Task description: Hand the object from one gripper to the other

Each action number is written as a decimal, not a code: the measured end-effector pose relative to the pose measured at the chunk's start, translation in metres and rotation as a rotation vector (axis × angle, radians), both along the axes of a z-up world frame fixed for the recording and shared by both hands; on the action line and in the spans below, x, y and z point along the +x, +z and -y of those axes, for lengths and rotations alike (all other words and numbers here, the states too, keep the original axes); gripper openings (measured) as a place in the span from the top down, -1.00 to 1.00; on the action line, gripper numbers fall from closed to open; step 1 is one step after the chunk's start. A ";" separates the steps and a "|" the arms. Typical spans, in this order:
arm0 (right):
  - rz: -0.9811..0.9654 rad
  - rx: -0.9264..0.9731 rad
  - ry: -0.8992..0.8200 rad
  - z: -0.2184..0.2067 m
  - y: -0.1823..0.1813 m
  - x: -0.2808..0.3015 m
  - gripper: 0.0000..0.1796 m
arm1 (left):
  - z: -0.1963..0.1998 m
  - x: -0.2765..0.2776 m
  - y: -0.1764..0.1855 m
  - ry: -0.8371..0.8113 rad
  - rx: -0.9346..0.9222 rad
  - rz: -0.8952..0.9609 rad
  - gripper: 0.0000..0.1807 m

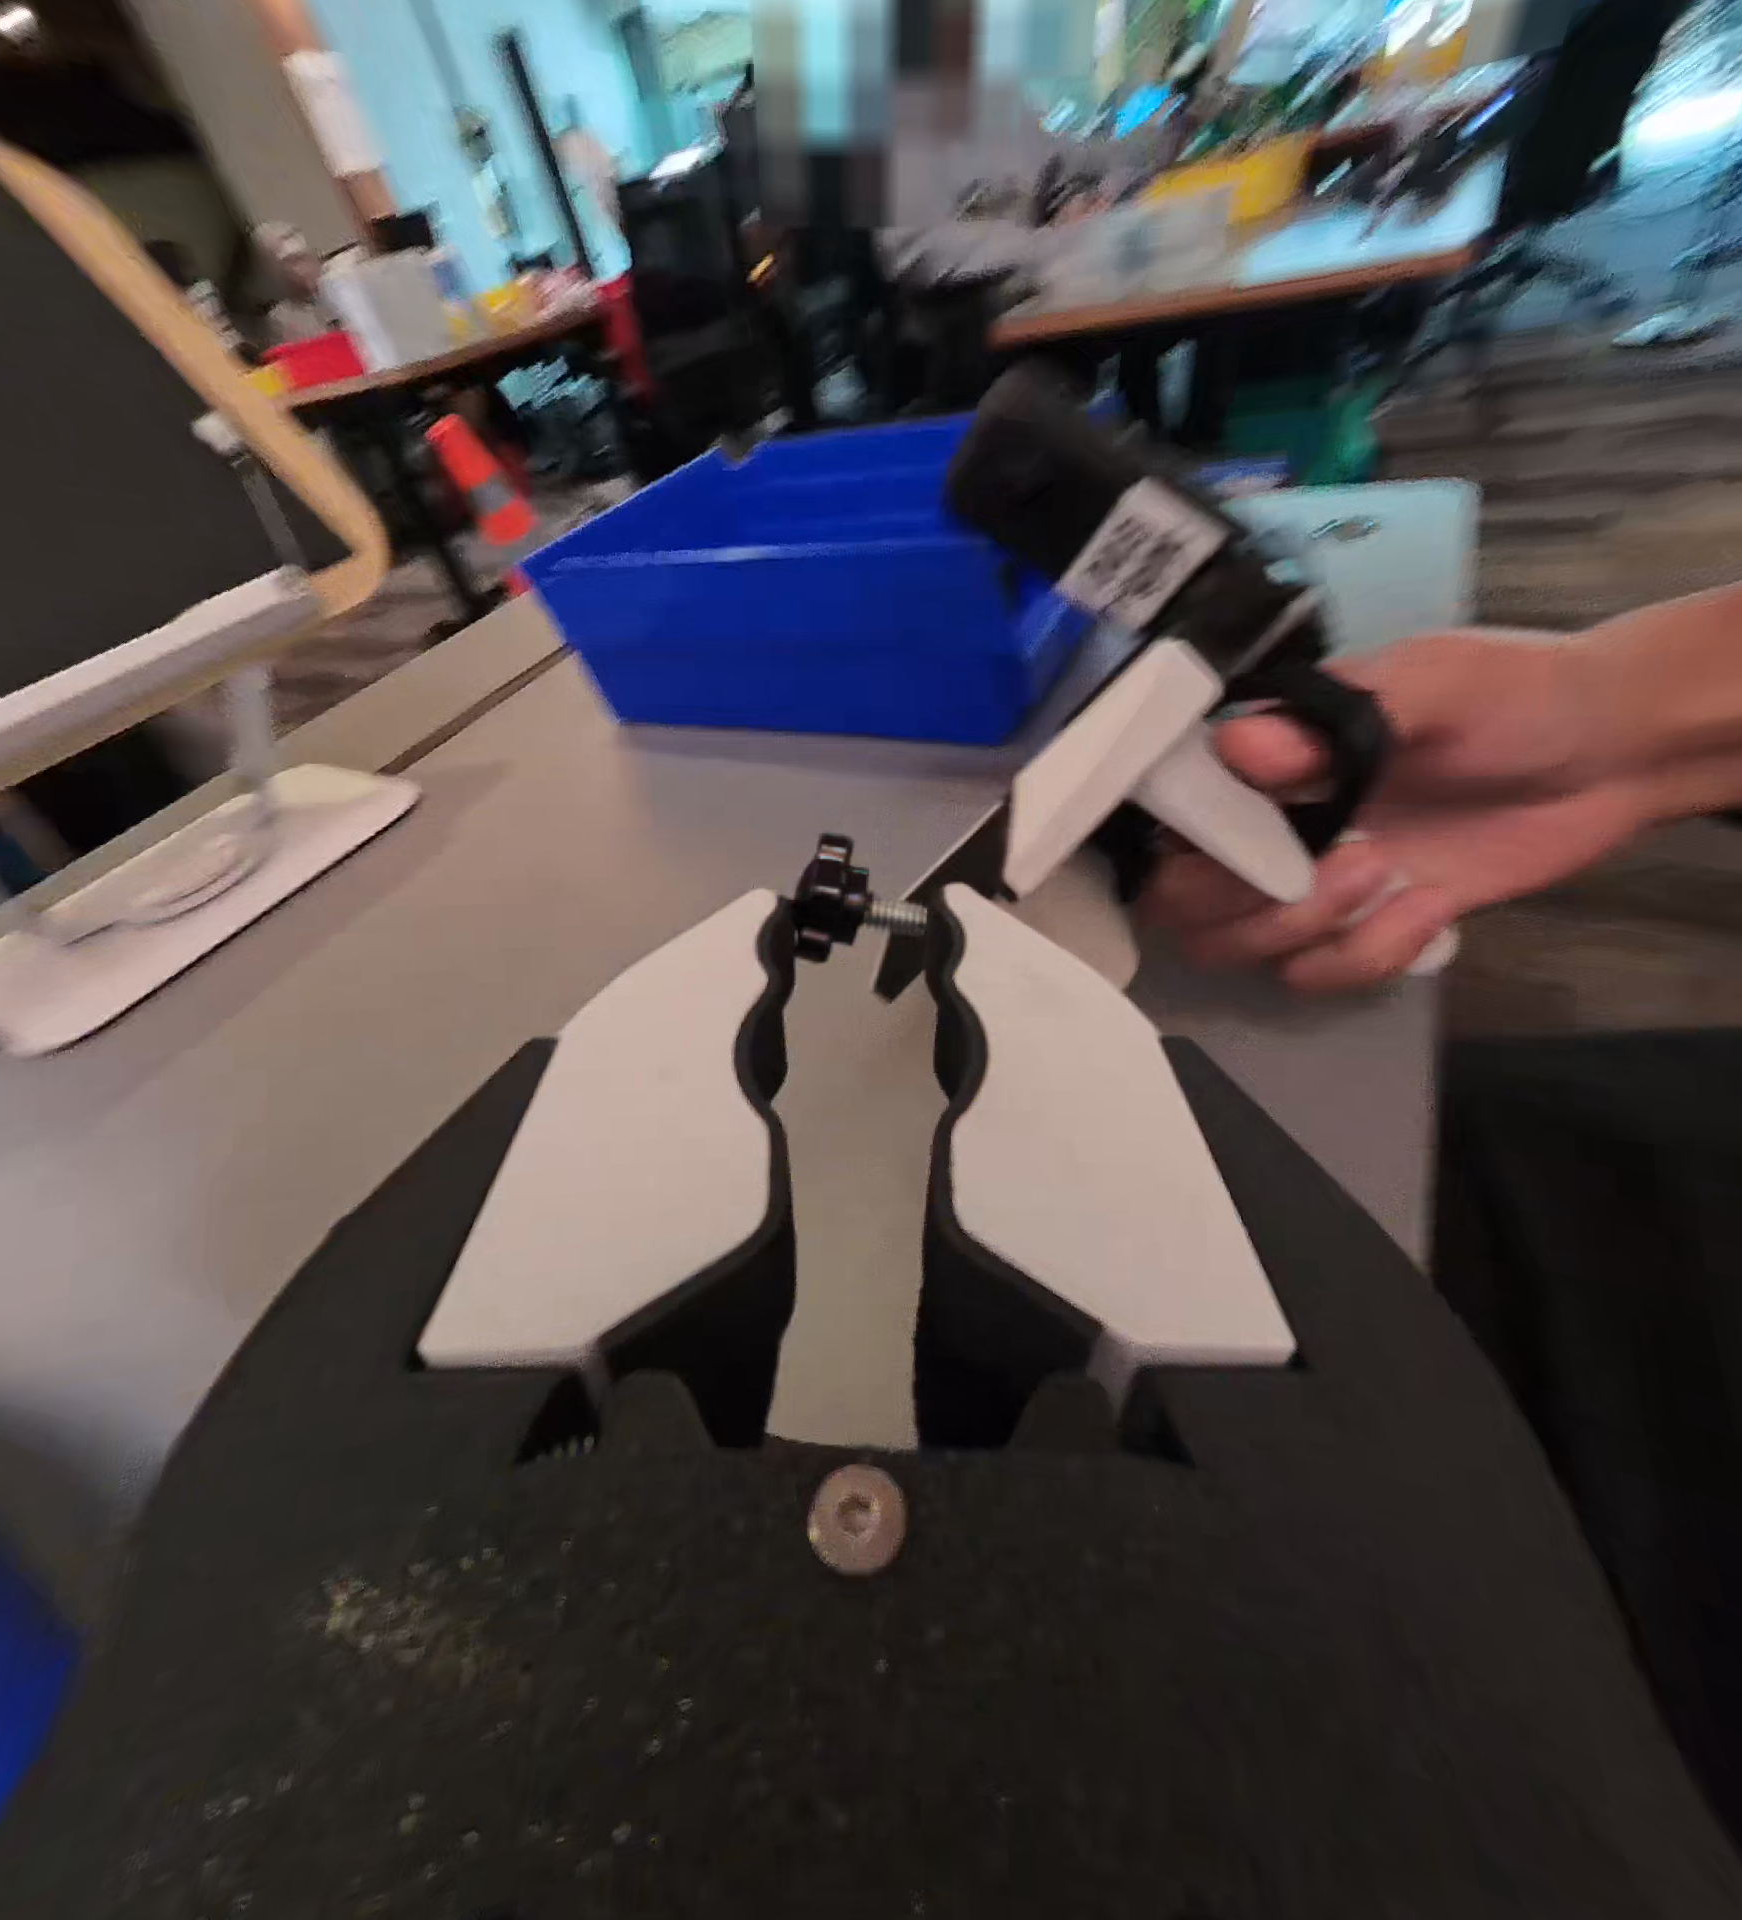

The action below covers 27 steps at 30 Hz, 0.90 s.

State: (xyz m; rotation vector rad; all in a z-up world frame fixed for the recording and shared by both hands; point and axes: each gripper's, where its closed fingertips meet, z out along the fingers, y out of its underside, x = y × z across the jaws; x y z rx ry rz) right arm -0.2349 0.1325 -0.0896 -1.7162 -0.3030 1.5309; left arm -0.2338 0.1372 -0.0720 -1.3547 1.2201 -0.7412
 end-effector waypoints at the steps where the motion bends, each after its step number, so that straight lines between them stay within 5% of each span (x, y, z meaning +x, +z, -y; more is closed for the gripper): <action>1: 0.085 0.064 -0.055 -0.004 -0.003 0.001 0.44 | -0.007 -0.001 -0.003 0.069 0.031 -0.038 0.74; 4: 0.312 0.244 -0.194 -0.012 -0.004 0.005 0.44 | -0.019 -0.004 -0.014 0.209 0.141 -0.173 0.74; 8: 0.313 0.240 -0.315 -0.019 0.003 0.009 0.51 | -0.021 -0.003 -0.033 0.263 0.289 -0.339 0.74; 14: 0.418 0.230 -0.282 -0.021 -0.013 -0.003 0.66 | -0.012 0.006 -0.040 0.256 0.419 -0.443 0.74; 27: 0.457 0.193 -0.285 -0.028 -0.020 0.020 0.76 | -0.003 0.011 -0.041 0.229 0.298 -0.366 0.76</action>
